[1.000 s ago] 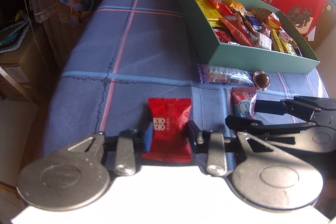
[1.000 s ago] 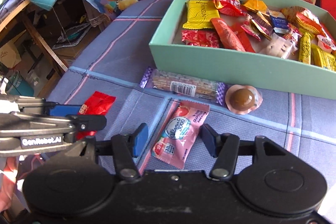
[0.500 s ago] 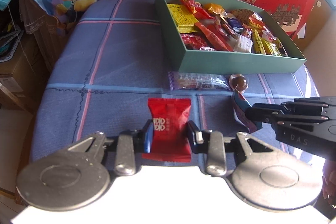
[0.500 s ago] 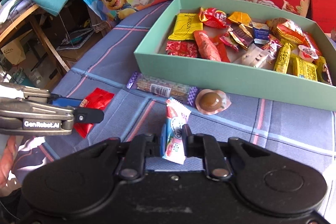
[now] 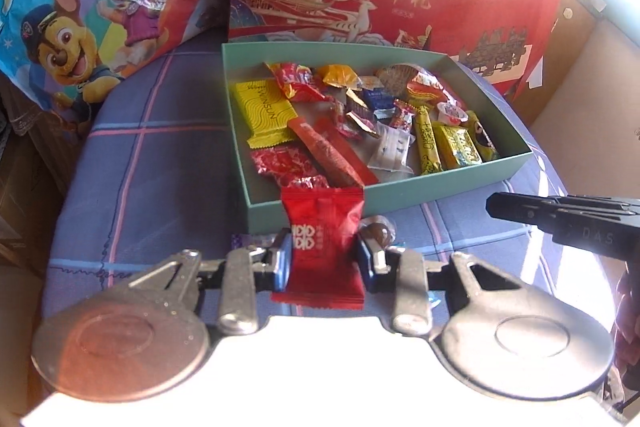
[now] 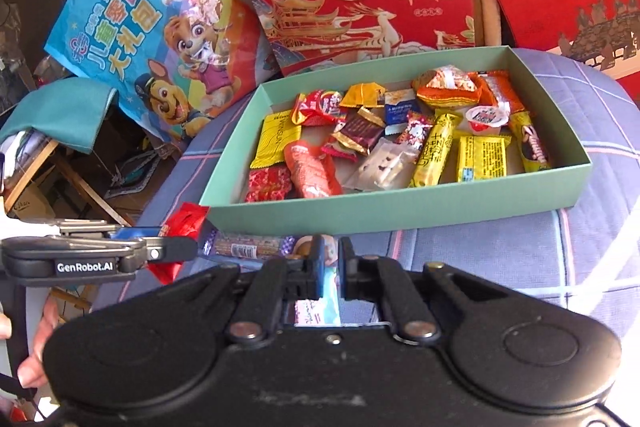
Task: Organize snacks
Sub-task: 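Carry both candies into the green tray and open both grippers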
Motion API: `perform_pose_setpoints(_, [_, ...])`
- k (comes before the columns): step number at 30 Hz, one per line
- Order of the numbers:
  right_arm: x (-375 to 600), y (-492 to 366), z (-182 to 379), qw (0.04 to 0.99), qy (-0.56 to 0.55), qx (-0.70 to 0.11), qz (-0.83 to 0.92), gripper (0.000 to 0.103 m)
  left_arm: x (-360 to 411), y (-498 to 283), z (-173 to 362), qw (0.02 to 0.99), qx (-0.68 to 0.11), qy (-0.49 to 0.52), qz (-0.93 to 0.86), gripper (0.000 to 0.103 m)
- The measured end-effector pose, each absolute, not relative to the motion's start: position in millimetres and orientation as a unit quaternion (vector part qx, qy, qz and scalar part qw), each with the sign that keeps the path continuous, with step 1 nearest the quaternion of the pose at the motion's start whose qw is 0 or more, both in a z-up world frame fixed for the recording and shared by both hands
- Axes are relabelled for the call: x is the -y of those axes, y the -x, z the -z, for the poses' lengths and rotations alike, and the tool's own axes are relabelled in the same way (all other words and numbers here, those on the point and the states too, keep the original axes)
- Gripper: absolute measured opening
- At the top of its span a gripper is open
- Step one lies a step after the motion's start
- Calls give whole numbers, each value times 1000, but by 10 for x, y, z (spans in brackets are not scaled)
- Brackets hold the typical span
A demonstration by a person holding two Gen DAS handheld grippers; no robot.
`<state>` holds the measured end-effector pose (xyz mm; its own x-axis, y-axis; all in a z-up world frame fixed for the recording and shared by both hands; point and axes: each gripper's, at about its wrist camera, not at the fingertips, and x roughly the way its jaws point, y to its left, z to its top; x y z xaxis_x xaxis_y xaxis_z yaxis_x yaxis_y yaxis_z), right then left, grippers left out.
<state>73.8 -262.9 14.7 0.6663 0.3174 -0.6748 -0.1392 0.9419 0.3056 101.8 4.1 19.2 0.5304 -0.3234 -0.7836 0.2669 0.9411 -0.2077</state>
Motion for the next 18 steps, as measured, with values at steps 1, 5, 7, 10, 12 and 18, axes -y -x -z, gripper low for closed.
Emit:
perform_pose_setpoints(1, [2672, -788, -172, 908, -118, -383, -121, 7, 6, -1092, -228, 876, -450, 31, 170, 33])
perform_pose_setpoints(5, [2793, -958, -122, 882, -154, -414, -163, 8, 84, -1272, -291, 880, -442, 37, 170, 33])
perform_pose_setpoints(7, [2680, -933, -13, 872, -133, -436, -178, 26, 80, -1289, -281, 881, -441, 38, 167, 33])
perform_pose_setpoints(10, [2409, -875, 239, 863, -98, -459, -184, 39, -5, -1285, -203, 878, -450, 50, 157, 33])
perform_pose_setpoints(12, [2290, -885, 399, 856, -93, -474, -183, 39, -71, -1267, -155, 875, -456, 55, 150, 33])
perform_pose_setpoints(18, [2019, -863, 642, 862, -45, -478, -161, 56, -252, -1210, -117, 874, -461, 62, 141, 33])
